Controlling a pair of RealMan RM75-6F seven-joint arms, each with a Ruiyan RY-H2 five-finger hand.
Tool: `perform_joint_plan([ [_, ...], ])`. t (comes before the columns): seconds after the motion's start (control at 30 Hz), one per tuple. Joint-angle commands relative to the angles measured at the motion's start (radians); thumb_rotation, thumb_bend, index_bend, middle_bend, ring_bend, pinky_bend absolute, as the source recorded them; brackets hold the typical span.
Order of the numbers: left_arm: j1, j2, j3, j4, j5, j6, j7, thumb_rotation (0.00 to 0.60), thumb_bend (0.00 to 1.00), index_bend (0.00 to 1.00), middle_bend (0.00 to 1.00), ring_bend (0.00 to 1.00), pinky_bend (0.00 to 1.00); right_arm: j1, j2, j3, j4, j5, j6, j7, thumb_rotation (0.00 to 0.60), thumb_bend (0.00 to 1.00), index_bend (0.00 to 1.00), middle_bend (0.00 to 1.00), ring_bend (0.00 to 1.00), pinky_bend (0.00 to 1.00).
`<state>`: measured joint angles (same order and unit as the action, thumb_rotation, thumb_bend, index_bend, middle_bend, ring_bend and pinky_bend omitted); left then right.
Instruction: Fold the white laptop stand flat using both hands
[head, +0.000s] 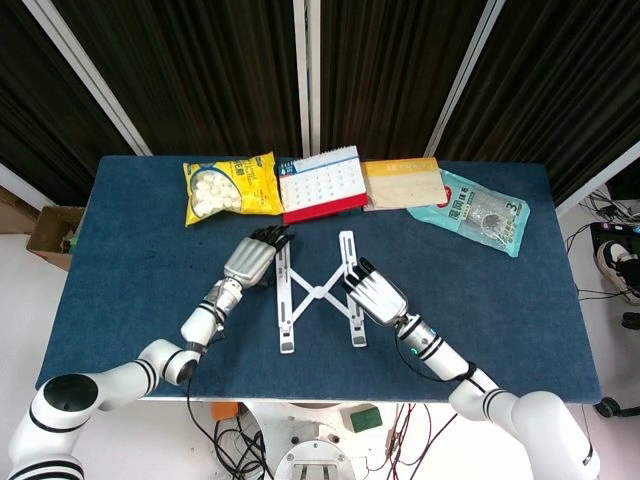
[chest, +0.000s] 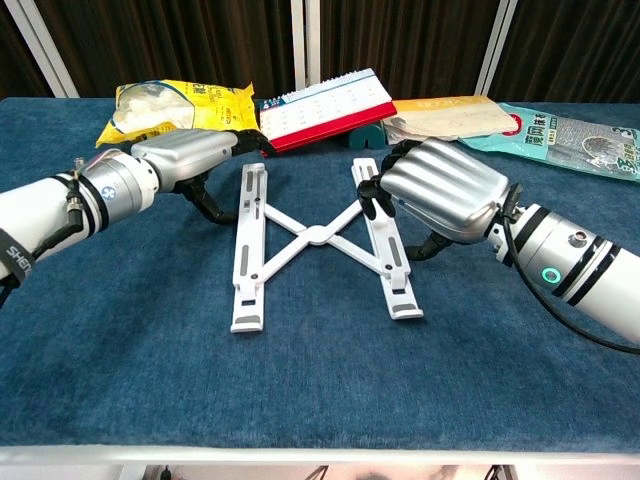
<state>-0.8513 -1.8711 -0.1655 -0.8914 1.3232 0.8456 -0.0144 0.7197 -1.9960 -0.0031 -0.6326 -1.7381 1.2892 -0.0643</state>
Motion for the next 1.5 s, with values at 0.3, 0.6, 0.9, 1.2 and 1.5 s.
perform_joint_plan([
  [0.3, 0.010, -0.001, 0.019, -0.031, 0.038, 0.018, -0.072, 0.600, 0.00, 0.11, 0.00, 0.01, 0.14, 0.016, -0.048, 0.001, 0.015, -0.002, 0.026, 0.017, 0.600, 0.00, 0.51, 0.56, 0.38, 0.33],
  [0.6, 0.022, 0.021, 0.027, -0.082, 0.042, 0.014, -0.107, 0.600, 0.00, 0.11, 0.00, 0.01, 0.14, 0.029, -0.078, -0.004, 0.028, -0.009, 0.036, 0.022, 0.600, 0.00, 0.51, 0.56, 0.38, 0.33],
  [0.9, 0.083, 0.135, 0.022, -0.184, 0.049, 0.127, -0.036, 0.600, 0.00, 0.11, 0.00, 0.01, 0.14, 0.080, 0.050, -0.034, -0.129, -0.044, 0.000, 0.077, 0.600, 0.00, 0.39, 0.45, 0.32, 0.31],
  [1.2, 0.231, 0.394, 0.006, -0.502, -0.004, 0.278, -0.012, 0.600, 0.00, 0.11, 0.00, 0.01, 0.14, 0.293, 0.461, 0.012, -0.695, 0.030, -0.457, -0.178, 0.600, 0.00, 0.00, 0.01, 0.00, 0.00],
  [1.5, 0.311, 0.464, 0.031, -0.593, -0.030, 0.323, -0.018, 0.600, 0.00, 0.11, 0.00, 0.01, 0.14, 0.393, 0.469, 0.054, -0.720, 0.153, -0.706, -0.284, 0.600, 0.00, 0.00, 0.00, 0.00, 0.00],
])
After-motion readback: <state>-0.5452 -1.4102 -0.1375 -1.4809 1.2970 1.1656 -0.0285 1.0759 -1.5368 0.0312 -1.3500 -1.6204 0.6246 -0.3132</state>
